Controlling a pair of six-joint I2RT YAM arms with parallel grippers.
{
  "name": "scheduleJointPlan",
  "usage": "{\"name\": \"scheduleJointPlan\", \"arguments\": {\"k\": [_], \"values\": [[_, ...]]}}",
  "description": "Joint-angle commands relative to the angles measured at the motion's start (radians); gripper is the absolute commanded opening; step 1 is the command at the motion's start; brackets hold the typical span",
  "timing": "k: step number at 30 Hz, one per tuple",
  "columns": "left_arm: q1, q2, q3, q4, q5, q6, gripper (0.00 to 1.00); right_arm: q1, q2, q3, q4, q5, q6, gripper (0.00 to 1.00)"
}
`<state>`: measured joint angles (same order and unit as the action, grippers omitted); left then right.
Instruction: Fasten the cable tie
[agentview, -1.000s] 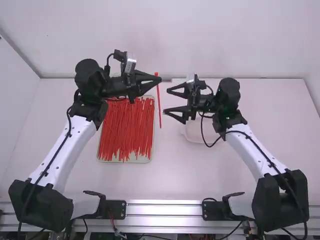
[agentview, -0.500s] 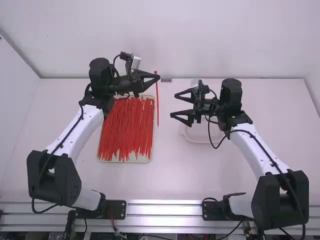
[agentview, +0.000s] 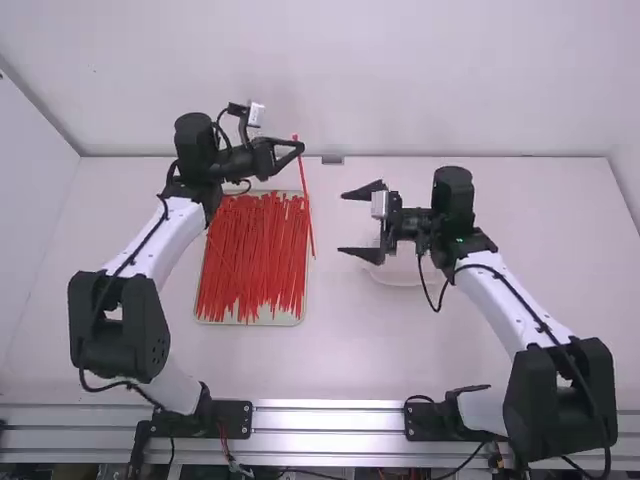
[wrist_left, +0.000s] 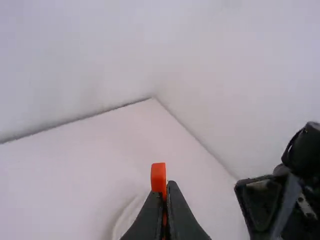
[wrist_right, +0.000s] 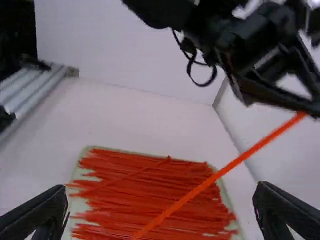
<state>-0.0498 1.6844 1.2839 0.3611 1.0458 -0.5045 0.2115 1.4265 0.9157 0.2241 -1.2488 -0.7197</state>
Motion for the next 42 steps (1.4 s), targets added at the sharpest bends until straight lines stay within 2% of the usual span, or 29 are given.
{"name": "scheduleJointPlan", "arguments": {"k": [1,5,12,17,24,27,35,42], "values": [[0.003,0.014,0.025,0.005,0.030,-0.147,0.02,0.005,0.010,-0.016,0.011,-0.029,-0.258,0.98],[0.003,0.014,0.024,-0.012,0.104,-0.238,0.02,0.010,0.010,-0.029,-0.002,-0.038,-0.433,0.98],[-0.009,0.014,0.024,-0.064,0.246,-0.546,0.02,0.040,0.010,-0.029,0.007,-0.057,-0.718,0.98],[-0.009,0.014,0.024,-0.105,0.249,-0.586,0.02,0.061,0.010,-0.029,0.003,-0.126,-0.992,0.98],[-0.009,0.014,0.024,-0.135,0.248,-0.659,0.02,0.060,0.010,-0.029,0.004,-0.312,-1.148,1.00],[-0.013,0.014,0.024,-0.171,0.245,-0.659,0.02,0.080,0.010,-0.029,0.002,-0.312,-1.148,0.90],[-0.009,0.014,0.024,-0.196,0.245,-0.710,0.02,0.138,0.010,-0.029,0.007,-0.312,-1.196,0.81],[-0.016,0.014,0.024,-0.155,0.236,-0.749,0.02,0.150,0.010,-0.029,0.006,-0.312,-1.196,0.49]]}}
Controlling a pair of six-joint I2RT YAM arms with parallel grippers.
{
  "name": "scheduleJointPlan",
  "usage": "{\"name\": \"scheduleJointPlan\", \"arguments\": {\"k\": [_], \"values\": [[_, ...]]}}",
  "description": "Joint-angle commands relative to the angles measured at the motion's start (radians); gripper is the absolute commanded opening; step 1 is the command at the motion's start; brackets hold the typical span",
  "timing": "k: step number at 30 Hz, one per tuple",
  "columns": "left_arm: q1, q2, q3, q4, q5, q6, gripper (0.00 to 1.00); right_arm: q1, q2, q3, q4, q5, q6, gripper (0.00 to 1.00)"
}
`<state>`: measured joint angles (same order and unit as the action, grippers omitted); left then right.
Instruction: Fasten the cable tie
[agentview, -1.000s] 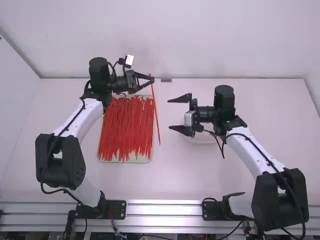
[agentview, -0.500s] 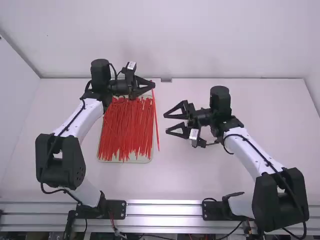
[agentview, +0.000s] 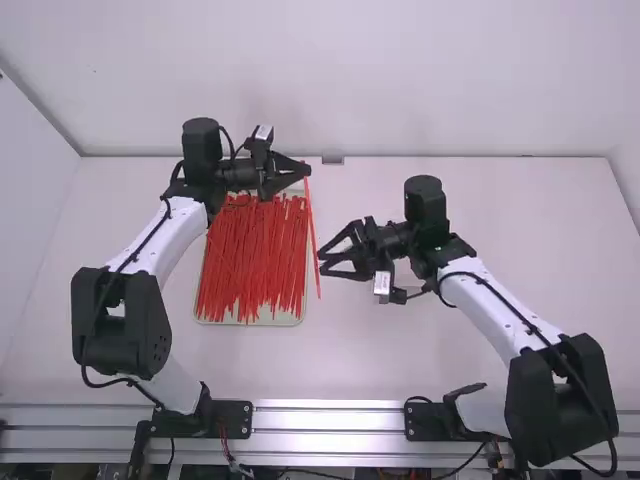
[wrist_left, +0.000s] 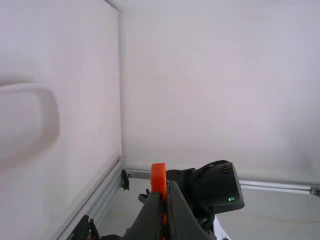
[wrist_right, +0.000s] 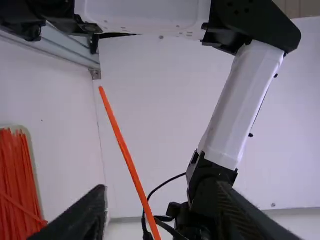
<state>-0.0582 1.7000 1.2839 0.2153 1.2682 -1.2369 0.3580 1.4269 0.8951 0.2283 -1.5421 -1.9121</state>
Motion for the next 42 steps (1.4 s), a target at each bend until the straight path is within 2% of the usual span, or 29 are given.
{"name": "scheduleJointPlan", "arguments": {"k": [1,6,22,26,31,35,37,38,42], "values": [[-0.007,-0.002,0.024,-0.011,0.012,-0.016,0.02,0.004,0.010,-0.009,0.002,-0.018,-0.003,0.48],[-0.007,-0.002,0.024,-0.074,-0.031,0.000,0.02,0.003,0.010,-0.009,0.003,-0.018,-0.004,0.46],[-0.023,-0.002,0.024,-0.058,-0.040,0.003,0.02,0.003,0.010,-0.008,0.003,-0.018,-0.004,0.38],[-0.025,-0.002,0.024,-0.060,-0.077,0.001,0.02,0.000,0.010,-0.008,0.011,-0.016,-0.002,0.32],[-0.033,-0.002,0.024,-0.058,-0.080,-0.005,0.02,0.001,0.010,-0.008,0.033,0.000,0.028,0.31],[-0.034,-0.002,0.024,-0.058,-0.080,-0.002,0.02,0.001,0.010,-0.008,0.033,0.001,0.026,0.25],[-0.034,-0.002,0.024,-0.058,-0.080,-0.002,0.02,0.004,0.010,-0.008,0.033,0.001,0.027,0.11],[-0.034,-0.002,0.024,-0.058,-0.080,-0.001,0.02,0.002,0.010,-0.008,0.033,0.001,0.027,0.00],[-0.034,-0.002,0.024,-0.057,-0.084,0.037,0.02,0.005,0.010,-0.008,0.043,0.002,0.101,0.00]]}}
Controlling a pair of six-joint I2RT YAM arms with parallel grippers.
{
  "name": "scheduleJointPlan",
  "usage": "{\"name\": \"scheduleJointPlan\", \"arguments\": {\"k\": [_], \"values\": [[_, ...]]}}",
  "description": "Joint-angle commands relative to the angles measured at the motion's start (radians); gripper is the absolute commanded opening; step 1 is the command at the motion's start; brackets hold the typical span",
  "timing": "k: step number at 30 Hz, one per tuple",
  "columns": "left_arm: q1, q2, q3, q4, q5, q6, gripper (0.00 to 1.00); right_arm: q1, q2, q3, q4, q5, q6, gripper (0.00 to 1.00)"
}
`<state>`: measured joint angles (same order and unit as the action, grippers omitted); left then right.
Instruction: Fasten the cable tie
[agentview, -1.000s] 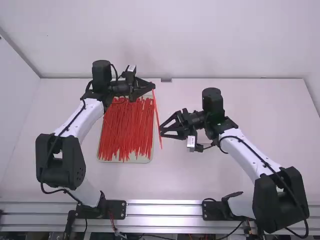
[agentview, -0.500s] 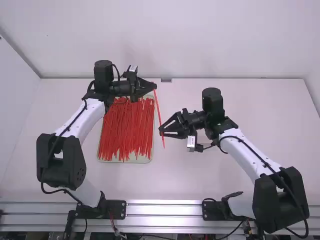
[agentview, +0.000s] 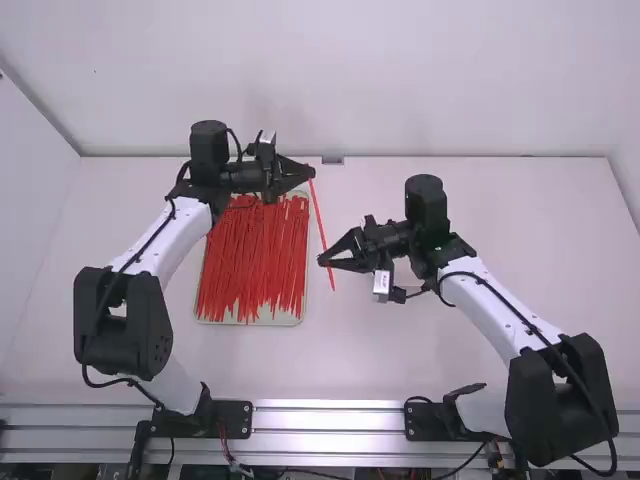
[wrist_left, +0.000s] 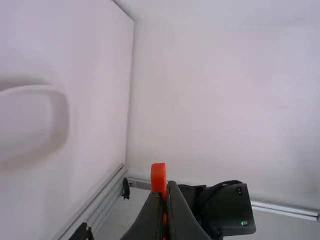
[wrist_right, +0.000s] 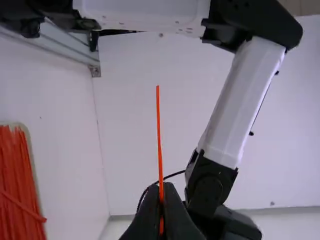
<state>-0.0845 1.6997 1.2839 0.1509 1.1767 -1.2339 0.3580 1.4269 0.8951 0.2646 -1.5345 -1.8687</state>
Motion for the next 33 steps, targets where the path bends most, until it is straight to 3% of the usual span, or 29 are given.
{"name": "scheduleJointPlan", "arguments": {"k": [1,10,15,20,33], "values": [[-0.007,-0.002,0.024,0.006,0.008,0.050,0.02,0.006,0.010,-0.008,0.017,-0.006,0.092,0.00],[-0.007,-0.002,0.024,-0.026,0.012,0.423,0.02,0.010,0.010,-0.008,0.108,-0.019,0.615,0.00],[-0.010,-0.002,0.024,-0.047,0.012,0.735,0.01,0.010,0.010,-0.008,0.210,-0.021,1.004,0.00],[-0.029,-0.002,0.024,-0.043,0.012,0.878,0.01,0.010,0.010,-0.008,0.294,0.002,1.322,0.00],[-0.033,-0.002,0.024,-0.021,0.119,1.194,0.02,0.037,0.011,-0.011,0.253,-0.025,1.212,0.00]]}}
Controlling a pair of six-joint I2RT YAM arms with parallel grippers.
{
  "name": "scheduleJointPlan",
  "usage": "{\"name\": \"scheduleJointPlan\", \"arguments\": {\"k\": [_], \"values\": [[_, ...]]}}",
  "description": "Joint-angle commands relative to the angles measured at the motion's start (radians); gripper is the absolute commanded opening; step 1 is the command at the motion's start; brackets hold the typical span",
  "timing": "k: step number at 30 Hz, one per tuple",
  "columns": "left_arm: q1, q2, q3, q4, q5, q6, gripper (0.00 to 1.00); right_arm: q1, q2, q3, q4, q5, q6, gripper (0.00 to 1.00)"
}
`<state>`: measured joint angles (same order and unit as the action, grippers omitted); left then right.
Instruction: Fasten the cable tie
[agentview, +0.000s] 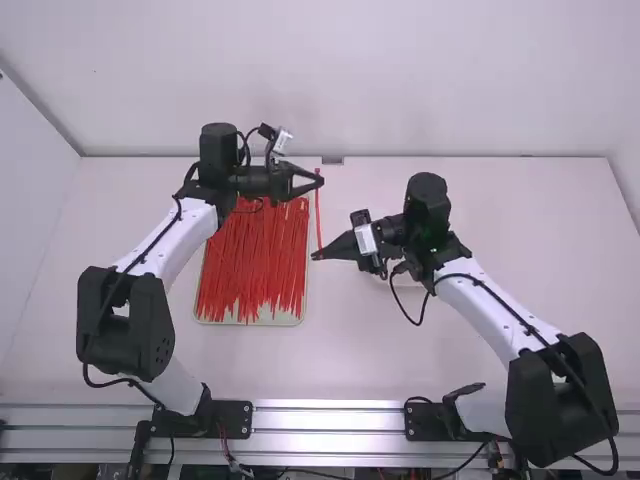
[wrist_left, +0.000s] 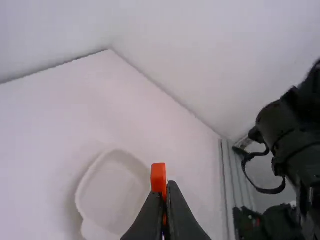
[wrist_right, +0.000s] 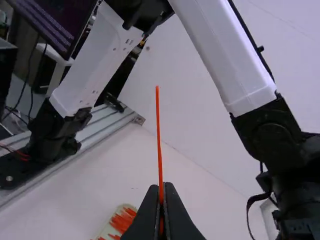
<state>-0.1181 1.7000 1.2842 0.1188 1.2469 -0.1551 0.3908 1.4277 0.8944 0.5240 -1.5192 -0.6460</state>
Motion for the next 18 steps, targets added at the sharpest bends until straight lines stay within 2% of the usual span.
{"name": "scheduleJointPlan", "arguments": {"k": [1,3,5,6,8,10,14,18], "values": [[0.001,-0.002,0.024,0.015,0.069,0.151,0.02,0.004,0.011,-0.011,-0.017,-0.030,-0.015,0.00],[-0.002,-0.002,0.024,0.022,0.106,0.211,0.02,0.003,0.011,-0.010,-0.015,-0.028,0.026,0.00],[0.002,-0.002,0.024,0.028,0.129,0.290,0.02,0.000,0.011,-0.008,0.063,-0.028,0.176,0.00],[-0.003,-0.002,0.024,0.024,0.130,0.357,0.02,-0.008,0.011,-0.003,0.146,-0.010,0.308,0.00],[-0.004,-0.002,0.024,0.011,0.129,0.420,0.02,-0.011,0.011,0.003,0.201,0.031,0.420,0.00],[-0.003,-0.002,0.024,0.006,0.126,0.522,0.02,-0.009,0.011,0.020,0.297,0.168,0.670,0.00],[-0.003,-0.002,0.024,0.059,0.124,0.552,0.02,-0.016,0.011,0.041,0.360,0.284,0.910,0.00],[0.013,-0.002,0.024,0.124,0.097,0.553,0.02,-0.043,0.011,0.053,0.358,0.355,1.073,0.00]]}}
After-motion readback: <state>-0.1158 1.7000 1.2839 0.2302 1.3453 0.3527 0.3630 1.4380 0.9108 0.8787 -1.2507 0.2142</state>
